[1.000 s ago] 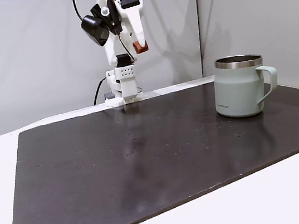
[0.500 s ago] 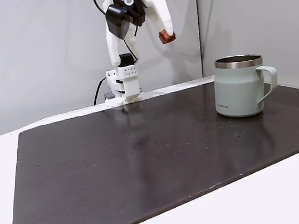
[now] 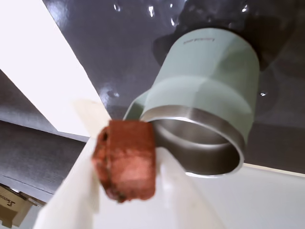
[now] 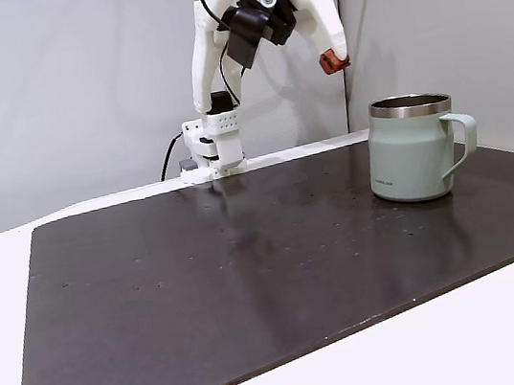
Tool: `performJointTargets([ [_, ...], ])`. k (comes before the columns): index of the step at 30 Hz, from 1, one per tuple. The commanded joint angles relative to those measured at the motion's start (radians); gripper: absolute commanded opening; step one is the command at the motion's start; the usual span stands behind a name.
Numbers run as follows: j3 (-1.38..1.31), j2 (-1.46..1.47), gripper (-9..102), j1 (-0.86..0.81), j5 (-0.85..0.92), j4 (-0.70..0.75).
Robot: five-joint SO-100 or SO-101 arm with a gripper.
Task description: Grasp a cube and put it in the cup.
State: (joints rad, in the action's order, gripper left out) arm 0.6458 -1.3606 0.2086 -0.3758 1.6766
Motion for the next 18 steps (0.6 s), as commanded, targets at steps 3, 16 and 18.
performJointTargets([
  [3, -0.103, 0.043, 7, 0.063, 0.018, -0.012],
  [16, -0.221, 0.181, 7, 0.222, 0.086, -0.054],
  [18, -0.230, 0.195, 7, 0.232, 0.092, -0.055],
])
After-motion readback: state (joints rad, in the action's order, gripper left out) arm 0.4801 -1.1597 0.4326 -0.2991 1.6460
